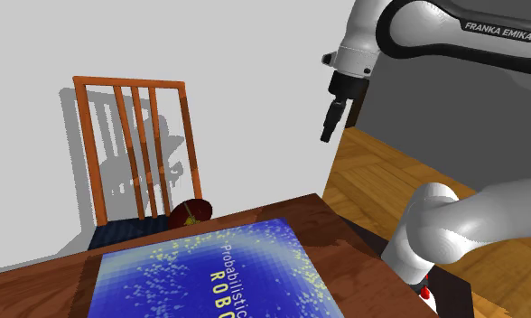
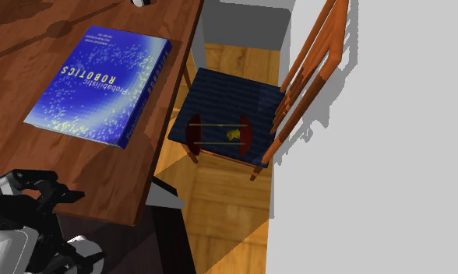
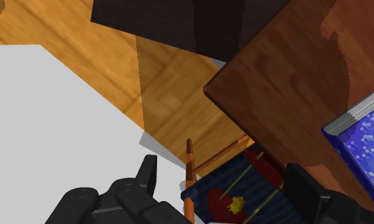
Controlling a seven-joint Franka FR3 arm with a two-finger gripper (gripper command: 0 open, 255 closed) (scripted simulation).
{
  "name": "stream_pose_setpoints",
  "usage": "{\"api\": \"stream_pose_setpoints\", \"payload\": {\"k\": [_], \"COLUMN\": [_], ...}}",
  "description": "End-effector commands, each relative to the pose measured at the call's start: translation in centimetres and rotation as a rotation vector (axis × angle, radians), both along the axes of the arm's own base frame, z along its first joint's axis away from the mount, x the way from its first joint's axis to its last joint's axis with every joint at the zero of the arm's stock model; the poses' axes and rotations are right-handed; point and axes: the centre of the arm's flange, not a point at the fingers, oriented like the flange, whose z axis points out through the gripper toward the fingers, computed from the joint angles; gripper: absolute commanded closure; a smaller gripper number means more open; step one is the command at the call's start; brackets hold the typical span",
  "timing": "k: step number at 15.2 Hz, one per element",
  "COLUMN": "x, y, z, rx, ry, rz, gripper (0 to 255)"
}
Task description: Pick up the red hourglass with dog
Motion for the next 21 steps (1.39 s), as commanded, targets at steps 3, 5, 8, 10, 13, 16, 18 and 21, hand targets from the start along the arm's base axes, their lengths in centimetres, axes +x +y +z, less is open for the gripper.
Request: {"api": "stream_pose_setpoints", "payload": {"k": [3, 5, 8, 10, 13, 16, 18, 21], "x": [1.0, 2.0, 3.7, 4.9, 6.8, 8.9, 10.3, 12.5], "y": [2.2, 4.3, 7.4, 9.3, 12.2, 14.9, 16.6, 19.0], "z": [-1.5, -3.1, -5.5, -7.1, -9.6, -12.2, -14.0, -16.7], "rx": [-0.014, -0.027, -0.047, -0.061, -0.081, -0.101, -0.115, -0.135], "ry": [0.004, 0.009, 0.015, 0.019, 0.026, 0.032, 0.036, 0.042], "rz": [-0.032, -0.064, -0.111, -0.143, -0.191, -0.239, -0.27, -0.318], "gripper": [0, 0, 0, 0, 0, 0, 0, 0]}}
